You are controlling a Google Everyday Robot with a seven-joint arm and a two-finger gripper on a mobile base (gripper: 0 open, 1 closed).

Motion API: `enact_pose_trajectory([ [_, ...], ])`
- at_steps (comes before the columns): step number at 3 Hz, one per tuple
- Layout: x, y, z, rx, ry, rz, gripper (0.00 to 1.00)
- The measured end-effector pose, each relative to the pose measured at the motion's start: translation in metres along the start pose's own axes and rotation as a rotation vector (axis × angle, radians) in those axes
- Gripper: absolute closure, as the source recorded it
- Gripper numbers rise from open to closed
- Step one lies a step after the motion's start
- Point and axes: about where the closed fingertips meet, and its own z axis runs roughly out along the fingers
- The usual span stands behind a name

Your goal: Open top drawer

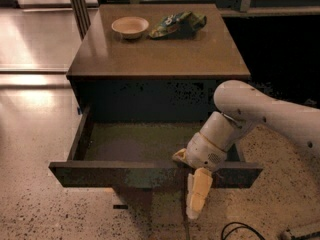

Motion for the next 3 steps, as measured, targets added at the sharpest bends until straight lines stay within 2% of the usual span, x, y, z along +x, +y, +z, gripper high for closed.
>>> enact_pose_trajectory([
  [1, 0.0, 0.0, 0.0, 0.0, 0.0, 0.0, 0.0],
  [2, 0.001, 0.056, 0.002, -0.023, 0.018, 0.037, 0.0],
  [3, 0.001, 0.056, 0.002, -0.023, 0.018, 0.037, 0.0],
])
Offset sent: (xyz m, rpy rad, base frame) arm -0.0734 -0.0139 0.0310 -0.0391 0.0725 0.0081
